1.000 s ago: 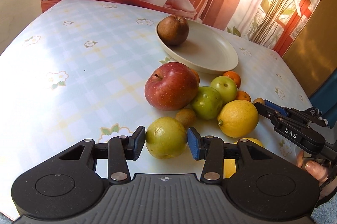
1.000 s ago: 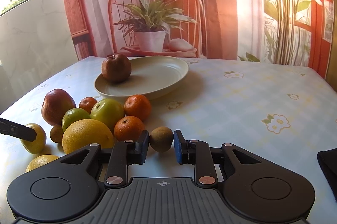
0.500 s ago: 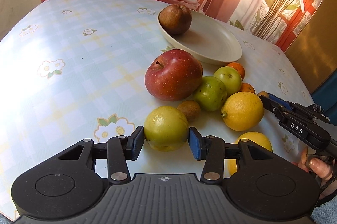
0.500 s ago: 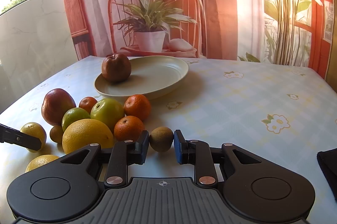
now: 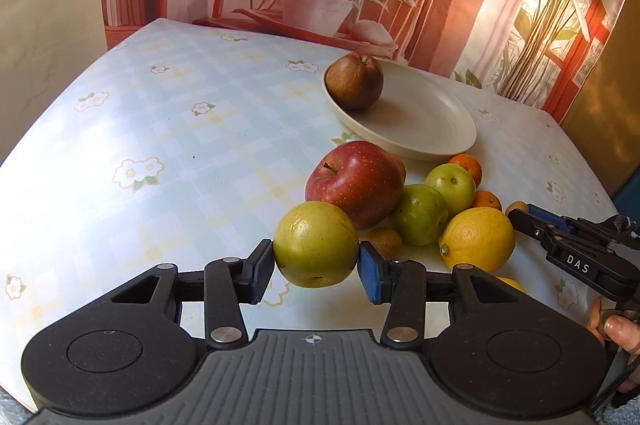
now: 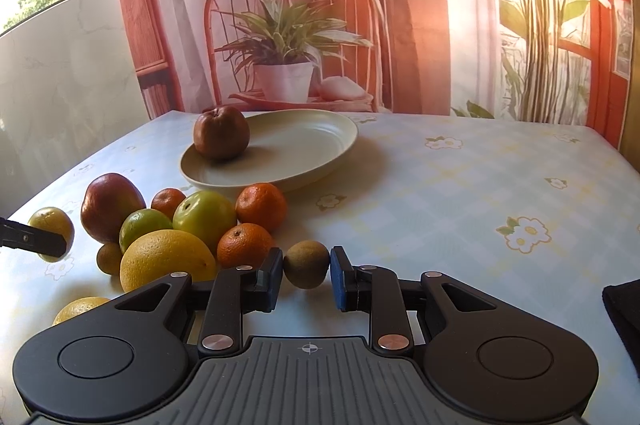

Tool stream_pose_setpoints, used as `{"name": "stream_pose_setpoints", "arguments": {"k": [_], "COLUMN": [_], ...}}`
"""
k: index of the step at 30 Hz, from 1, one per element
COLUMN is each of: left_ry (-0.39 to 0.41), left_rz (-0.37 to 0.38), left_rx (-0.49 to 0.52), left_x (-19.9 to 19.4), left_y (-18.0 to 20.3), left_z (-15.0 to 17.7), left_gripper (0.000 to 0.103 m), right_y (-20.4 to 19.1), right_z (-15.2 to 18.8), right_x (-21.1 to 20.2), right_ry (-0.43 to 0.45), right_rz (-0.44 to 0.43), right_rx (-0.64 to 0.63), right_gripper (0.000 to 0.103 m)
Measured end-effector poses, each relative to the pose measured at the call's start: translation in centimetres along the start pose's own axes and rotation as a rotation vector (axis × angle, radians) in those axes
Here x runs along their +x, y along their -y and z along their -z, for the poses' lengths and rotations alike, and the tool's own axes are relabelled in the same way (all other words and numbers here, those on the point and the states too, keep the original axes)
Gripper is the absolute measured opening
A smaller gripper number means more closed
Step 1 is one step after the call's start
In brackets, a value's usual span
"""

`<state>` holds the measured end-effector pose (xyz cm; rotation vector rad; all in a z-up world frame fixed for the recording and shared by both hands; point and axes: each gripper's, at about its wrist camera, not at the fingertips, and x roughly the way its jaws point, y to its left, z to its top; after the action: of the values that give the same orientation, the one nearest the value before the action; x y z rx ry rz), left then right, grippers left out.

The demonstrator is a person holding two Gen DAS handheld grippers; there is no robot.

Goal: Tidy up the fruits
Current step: 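Lift the green apple toward the plate with the left tool while the right tool carries the kiwi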

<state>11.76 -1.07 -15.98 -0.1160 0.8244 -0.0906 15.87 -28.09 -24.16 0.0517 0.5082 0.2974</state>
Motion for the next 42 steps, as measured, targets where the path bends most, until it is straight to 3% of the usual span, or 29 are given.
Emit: {"name": "stream_pose_setpoints", "arguments": {"k": [5, 9, 16, 27, 32, 42], "left_ry": [0.104, 0.129, 0.029, -0.057, -0.134, -0.156], "left_rz": [-0.019, 0.004, 0.131, 0.147, 0.169, 0.127], "left_rx": [0.093, 0.112, 0.093, 0.226, 0.190, 0.354], "left_x": [-1.2, -1.4, 0.9, 6.3, 9.1, 12.6], "left_y": [0.9, 1.3, 2.3, 5.2, 5.2, 6.7], "left_z": [-1.5, -3.7, -8.0, -10.6, -11.1, -11.4], "left_gripper": [0.048, 0.048, 0.048, 0.048, 0.048, 0.048], "right_y": [0.2, 0.6, 1.4, 0.8, 1.1, 1.6], "right_z": [0.1, 0.1, 0.0, -3.6, -5.7, -8.7], "right_x": [-0.1, -0.2, -0.3, -0.1, 2.0, 8.6], "right_ry": [0.008, 0.024, 0.034, 0.037, 0.036, 0.002], "right_rz": [0.002, 0.004, 0.011, -0.006, 0.008, 0.021], "right_rx": [0.011, 0.031, 0.072, -0.041, -0.069, -0.100], "right_gripper": [0.023, 0.023, 0.023, 0.023, 0.023, 0.023]}}
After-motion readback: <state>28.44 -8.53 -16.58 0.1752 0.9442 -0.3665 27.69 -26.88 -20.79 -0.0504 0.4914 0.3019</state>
